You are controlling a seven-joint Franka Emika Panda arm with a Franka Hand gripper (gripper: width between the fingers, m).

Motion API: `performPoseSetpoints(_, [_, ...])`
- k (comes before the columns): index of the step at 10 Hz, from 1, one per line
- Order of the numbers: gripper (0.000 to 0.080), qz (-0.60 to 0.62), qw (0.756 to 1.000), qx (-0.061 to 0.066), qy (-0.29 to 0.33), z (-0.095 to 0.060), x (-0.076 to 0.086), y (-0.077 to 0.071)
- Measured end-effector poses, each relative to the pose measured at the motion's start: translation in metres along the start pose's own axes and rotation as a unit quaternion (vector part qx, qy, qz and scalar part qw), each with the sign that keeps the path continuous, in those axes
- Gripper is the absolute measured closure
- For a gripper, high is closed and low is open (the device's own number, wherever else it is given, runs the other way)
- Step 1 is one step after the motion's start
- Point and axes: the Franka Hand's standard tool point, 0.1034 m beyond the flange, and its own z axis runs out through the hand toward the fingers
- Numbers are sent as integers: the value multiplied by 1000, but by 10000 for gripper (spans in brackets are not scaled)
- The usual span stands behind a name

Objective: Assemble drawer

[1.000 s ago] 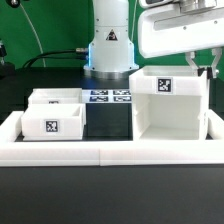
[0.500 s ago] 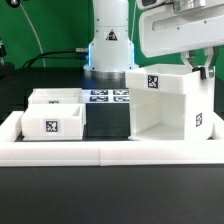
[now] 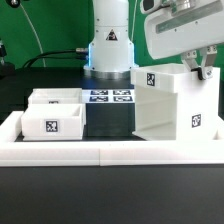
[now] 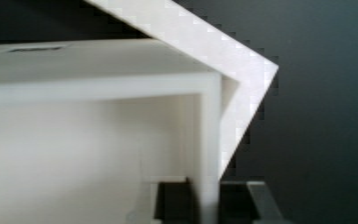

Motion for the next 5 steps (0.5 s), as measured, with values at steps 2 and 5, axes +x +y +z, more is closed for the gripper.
performPoseSetpoints(2, [747,120,993,-9,-14,-2,0,7])
performPoseSetpoints(5, [749,228,973,-19,-29,1,-5,11])
